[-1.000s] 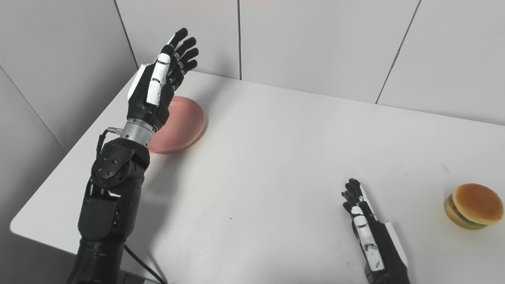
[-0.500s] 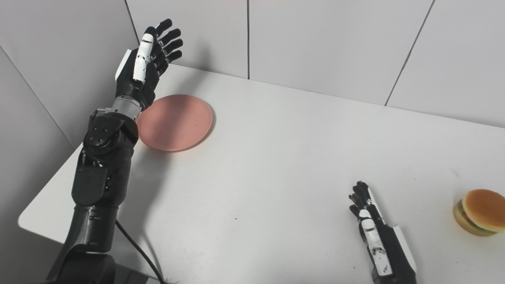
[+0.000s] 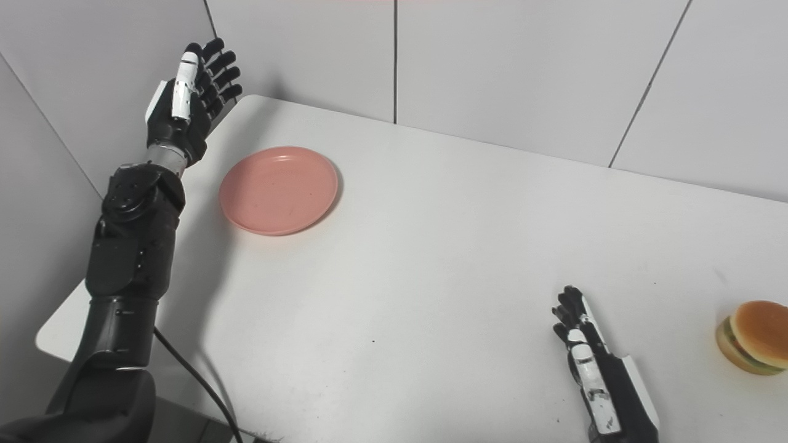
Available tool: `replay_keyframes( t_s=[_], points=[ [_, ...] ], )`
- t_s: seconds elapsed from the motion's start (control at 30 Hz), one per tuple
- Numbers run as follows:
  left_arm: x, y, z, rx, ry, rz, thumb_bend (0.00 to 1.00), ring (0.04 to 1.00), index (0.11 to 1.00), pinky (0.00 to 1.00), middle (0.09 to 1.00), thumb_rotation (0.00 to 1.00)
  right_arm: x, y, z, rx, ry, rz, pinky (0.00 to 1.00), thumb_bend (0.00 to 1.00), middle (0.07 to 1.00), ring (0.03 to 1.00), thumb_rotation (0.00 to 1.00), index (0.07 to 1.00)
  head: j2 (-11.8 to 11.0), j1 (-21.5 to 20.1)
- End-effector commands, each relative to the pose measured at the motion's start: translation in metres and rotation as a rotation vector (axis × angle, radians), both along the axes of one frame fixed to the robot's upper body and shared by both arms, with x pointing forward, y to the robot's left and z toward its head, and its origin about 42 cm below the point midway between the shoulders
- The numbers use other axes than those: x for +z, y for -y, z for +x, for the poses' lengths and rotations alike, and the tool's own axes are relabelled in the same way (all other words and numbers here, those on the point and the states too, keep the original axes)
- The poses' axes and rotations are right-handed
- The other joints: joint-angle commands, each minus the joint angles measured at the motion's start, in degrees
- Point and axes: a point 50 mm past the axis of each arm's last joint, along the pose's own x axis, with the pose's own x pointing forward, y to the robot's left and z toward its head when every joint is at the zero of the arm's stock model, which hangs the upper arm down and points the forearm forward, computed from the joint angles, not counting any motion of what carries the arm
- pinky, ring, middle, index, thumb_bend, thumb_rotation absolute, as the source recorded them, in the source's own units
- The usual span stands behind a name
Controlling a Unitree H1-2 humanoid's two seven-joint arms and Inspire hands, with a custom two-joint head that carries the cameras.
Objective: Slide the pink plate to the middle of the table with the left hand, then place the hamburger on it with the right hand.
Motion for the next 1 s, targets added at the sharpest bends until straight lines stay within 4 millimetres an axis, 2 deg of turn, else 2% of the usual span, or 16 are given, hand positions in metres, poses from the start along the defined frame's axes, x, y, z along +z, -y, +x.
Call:
replay_keyframes(
  t_s=[0.0,0.47,0.7,0.97],
  points=[
    [0.039,-0.015,0.003,0.015,0.13,0.042,0.37,0.91,0.894,0.89,0.909,1.0,0.012,0.001,-0.001,0.0,0.037,0.007,1.0,0.0,1.0,1.0,1.0,1.0,0.1,0.0],
    [0.021,-0.036,0.0,0.09,0.071,-0.002,0.35,0.909,0.891,0.89,0.907,1.0,0.013,0.003,-0.001,0.002,0.038,0.012,1.0,0.0,1.0,1.0,1.0,1.0,0.5,0.3],
    [0.003,-0.043,0.002,0.115,0.018,-0.028,0.32,0.905,0.898,0.89,0.905,1.0,0.013,0.003,-0.001,0.001,0.038,0.013,1.0,0.0,1.0,1.0,1.0,1.0,0.9,0.2],
    [-0.025,-0.042,0.005,0.114,-0.027,-0.048,0.35,0.92,0.886,0.91,0.91,1.0,0.014,0.003,-0.002,-0.003,0.031,0.005,1.0,0.0,1.0,1.0,1.0,1.0,1.1,0.2]
  ],
)
